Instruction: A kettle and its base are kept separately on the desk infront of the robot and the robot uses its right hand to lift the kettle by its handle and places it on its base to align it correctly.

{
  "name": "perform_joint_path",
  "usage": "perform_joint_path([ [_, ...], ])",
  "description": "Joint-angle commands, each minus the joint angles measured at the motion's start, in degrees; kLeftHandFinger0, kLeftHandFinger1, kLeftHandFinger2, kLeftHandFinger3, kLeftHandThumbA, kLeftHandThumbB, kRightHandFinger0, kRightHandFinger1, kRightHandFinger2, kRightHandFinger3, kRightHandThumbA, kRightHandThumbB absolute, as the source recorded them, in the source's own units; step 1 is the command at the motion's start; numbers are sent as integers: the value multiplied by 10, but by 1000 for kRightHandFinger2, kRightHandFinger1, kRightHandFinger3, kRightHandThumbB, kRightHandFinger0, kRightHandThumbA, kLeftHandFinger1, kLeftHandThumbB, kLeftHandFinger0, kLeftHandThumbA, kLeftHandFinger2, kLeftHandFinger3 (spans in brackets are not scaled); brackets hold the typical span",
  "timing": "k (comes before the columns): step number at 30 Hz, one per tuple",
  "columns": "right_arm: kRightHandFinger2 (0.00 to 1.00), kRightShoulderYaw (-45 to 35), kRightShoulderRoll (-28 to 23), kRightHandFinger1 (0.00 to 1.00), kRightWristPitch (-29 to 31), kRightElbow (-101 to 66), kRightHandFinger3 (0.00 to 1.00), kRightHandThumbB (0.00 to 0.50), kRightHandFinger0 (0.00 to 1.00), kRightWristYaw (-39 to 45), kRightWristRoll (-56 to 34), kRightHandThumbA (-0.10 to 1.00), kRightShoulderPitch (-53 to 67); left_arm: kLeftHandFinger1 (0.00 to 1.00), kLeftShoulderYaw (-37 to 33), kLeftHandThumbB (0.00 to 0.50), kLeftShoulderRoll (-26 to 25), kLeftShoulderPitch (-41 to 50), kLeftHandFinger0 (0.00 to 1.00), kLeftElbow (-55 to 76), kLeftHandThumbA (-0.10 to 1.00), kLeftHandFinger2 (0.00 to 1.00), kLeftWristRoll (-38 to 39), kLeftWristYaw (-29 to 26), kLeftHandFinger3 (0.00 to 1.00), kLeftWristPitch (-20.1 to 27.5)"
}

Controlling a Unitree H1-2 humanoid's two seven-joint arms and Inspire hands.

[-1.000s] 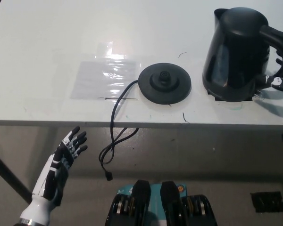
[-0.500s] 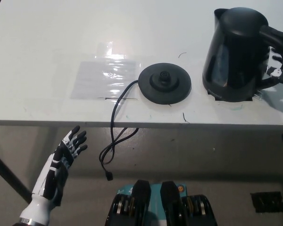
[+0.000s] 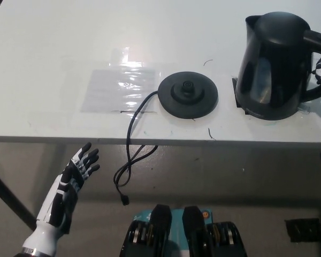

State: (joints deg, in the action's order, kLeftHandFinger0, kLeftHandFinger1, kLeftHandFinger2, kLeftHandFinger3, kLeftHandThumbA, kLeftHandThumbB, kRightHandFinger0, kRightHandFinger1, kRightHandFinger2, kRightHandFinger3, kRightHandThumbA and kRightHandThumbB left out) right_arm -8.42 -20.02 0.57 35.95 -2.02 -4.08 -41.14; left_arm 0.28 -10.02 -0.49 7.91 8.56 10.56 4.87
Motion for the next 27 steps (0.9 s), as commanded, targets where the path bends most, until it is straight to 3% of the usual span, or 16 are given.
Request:
perform_joint_path([
  [1, 793, -10, -8, 405, 3, -2, 785, 177, 34, -20, 7, -100, -24, 1000, 2, 19, -10, -3, 1000, 7, 1000, 1000, 2, 10, 1000, 26],
  [6, 734, -21, 3, 317, 28, -23, 753, 178, 0, -34, 3, -100, -12, 1000, 2, 7, -9, 2, 1000, 5, 1000, 1000, 4, 13, 1000, 29],
  [13, 706, -61, 38, 251, 66, -74, 739, 140, 0, -33, -39, -100, -13, 1000, 1, 30, -8, 9, 1000, 9, 1000, 1000, 1, 15, 1000, 32],
  [17, 766, -86, 58, 304, 73, -98, 761, 138, 0, -38, -60, -100, -24, 1000, -1, 34, -9, 7, 1000, 6, 1000, 1000, -1, 16, 1000, 34],
  [20, 749, -98, 71, 318, 75, -112, 755, 144, 0, -50, -58, -100, -27, 1000, -2, 38, -8, 11, 1000, 4, 1000, 1000, -3, 15, 1000, 36],
  [25, 759, -104, 85, 377, 77, -123, 750, 111, 0, -61, -45, -100, -34, 1000, -2, 28, -10, 16, 1000, 10, 1000, 1000, -1, 17, 1000, 30],
  [26, 788, -103, 87, 415, 80, -124, 773, 130, 30, -61, -44, -100, -36, 1000, -2, 25, -11, 16, 1000, 9, 1000, 1000, -1, 17, 1000, 31],
  [27, 771, -102, 90, 394, 78, -126, 759, 113, 2, -65, -41, -100, -38, 1000, -2, 25, -12, 16, 1000, 6, 1000, 1000, -3, 19, 1000, 35],
])
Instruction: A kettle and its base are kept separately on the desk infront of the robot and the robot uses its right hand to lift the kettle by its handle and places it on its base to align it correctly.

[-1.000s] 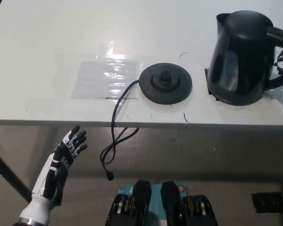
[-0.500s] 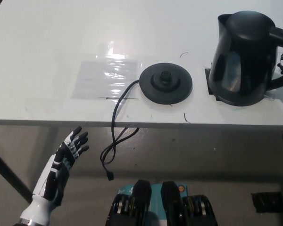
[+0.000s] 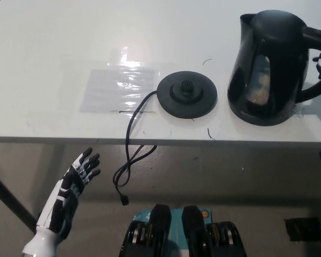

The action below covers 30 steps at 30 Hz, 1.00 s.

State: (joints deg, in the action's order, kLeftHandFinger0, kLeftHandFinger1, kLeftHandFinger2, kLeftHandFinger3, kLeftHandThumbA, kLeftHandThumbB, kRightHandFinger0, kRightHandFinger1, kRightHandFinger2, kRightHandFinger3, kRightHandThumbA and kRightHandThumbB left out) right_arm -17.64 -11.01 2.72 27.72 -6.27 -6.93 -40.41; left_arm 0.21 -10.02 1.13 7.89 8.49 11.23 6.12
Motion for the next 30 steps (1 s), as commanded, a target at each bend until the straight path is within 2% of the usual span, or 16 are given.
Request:
perform_joint_path([
  [1, 769, -9, 1, 395, 56, -44, 759, 112, 0, -24, -11, -100, -48, 1000, -2, 25, -13, 0, 1000, 6, 1000, 1000, -5, 12, 1000, 23],
  [11, 730, 0, 28, 356, 53, -35, 743, 118, 0, -43, -7, -100, -84, 1000, -2, 26, -11, 2, 1000, 7, 996, 1000, -4, 11, 1000, 23],
  [15, 779, 6, 36, 426, 61, -23, 783, 97, 0, -47, -2, -100, -97, 1000, -3, 16, -11, 2, 1000, 8, 998, 1000, -6, 12, 1000, 21],
  [16, 798, 10, 38, 443, 69, -11, 807, 90, 0, -48, 2, -100, -104, 1000, -2, 26, -11, 2, 1000, 6, 996, 1000, -6, 13, 1000, 23],
  [19, 822, 19, 42, 470, 82, 20, 830, 108, 39, -62, 22, -100, -122, 1000, -1, 15, -11, 2, 1000, 3, 1000, 1000, -8, 13, 1000, 29],
  [23, 786, 37, 45, 390, 97, 43, 804, 114, 21, -81, 50, -100, -140, 1000, 0, 12, -11, 3, 1000, 8, 1000, 1000, -6, 13, 1000, 22],
  [30, 756, 53, 58, 365, 104, 47, 756, 105, 0, -95, 61, -100, -157, 1000, -1, 12, -13, 3, 1000, 12, 1000, 1000, -10, 14, 1000, 20],
])
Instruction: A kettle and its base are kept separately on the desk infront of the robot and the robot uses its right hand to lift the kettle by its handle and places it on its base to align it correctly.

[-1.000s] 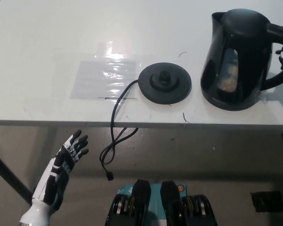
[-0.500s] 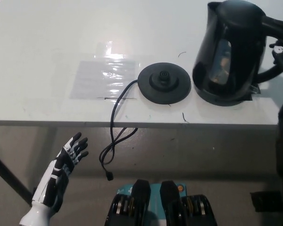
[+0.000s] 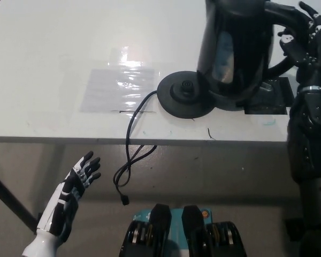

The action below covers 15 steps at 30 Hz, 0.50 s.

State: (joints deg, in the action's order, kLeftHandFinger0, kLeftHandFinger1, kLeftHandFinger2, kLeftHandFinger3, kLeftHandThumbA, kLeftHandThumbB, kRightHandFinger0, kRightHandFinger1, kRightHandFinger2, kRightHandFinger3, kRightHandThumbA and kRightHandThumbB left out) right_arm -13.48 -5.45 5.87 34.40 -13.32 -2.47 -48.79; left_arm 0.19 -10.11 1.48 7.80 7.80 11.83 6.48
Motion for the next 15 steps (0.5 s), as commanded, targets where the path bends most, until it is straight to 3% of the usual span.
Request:
perform_joint_path([
  [1, 740, 14, 4, 346, 75, -17, 749, 109, 0, -26, 19, -100, -74, 1000, -1, 18, -12, -1, 1000, 13, 1000, 1000, -3, 8, 1000, 16],
  [8, 729, 27, 9, 328, 83, 9, 735, 130, 0, -44, 39, -100, -88, 1000, -1, 16, -12, -2, 1000, 12, 995, 1000, -4, 9, 1000, 17],
  [9, 669, 31, 10, 282, 81, 9, 706, 135, 0, -50, 44, -100, -89, 1000, -2, 14, -11, -2, 1000, 12, 995, 1000, -4, 9, 1000, 17],
  [15, 667, 36, 24, 261, 81, 15, 722, 108, 0, -57, 41, -100, -100, 1000, 0, 25, -11, -3, 1000, 11, 985, 1000, 0, 9, 1000, 11],
])
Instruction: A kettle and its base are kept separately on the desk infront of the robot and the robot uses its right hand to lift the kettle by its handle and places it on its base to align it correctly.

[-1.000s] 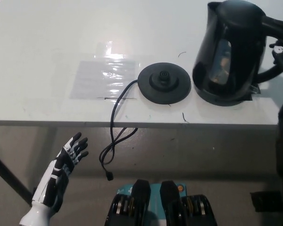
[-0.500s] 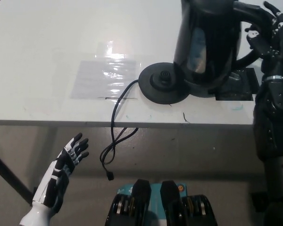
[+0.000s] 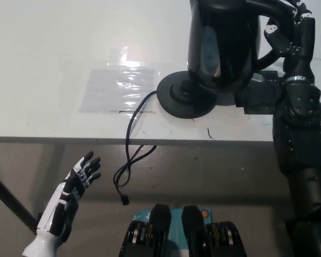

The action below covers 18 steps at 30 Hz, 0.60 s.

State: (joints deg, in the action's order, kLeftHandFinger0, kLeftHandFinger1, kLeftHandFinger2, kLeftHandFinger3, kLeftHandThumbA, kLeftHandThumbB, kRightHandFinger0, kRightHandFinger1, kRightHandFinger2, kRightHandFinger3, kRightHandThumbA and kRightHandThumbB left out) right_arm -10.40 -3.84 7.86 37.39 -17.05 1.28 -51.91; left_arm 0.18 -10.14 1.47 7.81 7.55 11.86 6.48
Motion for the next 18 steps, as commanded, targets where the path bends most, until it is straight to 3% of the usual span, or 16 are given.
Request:
perform_joint_path([
  [1, 666, 6, 9, 261, 63, -15, 723, 112, 0, -20, 3, -100, -70, 1000, -1, 24, -11, -3, 1000, 11, 986, 1000, 2, 9, 1000, 13],
  [7, 654, 7, 20, 243, 56, -4, 695, 106, 0, -30, 6, -100, -78, 1000, -1, 6, -12, -2, 1000, 11, 988, 1000, -2, 9, 1000, 18],
  [18, 660, 11, 29, 225, 66, 25, 729, 90, 0, -42, 12, -100, -86, 1000, -2, 26, -15, -3, 1000, 14, 999, 1000, -1, 9, 1000, 10],
])
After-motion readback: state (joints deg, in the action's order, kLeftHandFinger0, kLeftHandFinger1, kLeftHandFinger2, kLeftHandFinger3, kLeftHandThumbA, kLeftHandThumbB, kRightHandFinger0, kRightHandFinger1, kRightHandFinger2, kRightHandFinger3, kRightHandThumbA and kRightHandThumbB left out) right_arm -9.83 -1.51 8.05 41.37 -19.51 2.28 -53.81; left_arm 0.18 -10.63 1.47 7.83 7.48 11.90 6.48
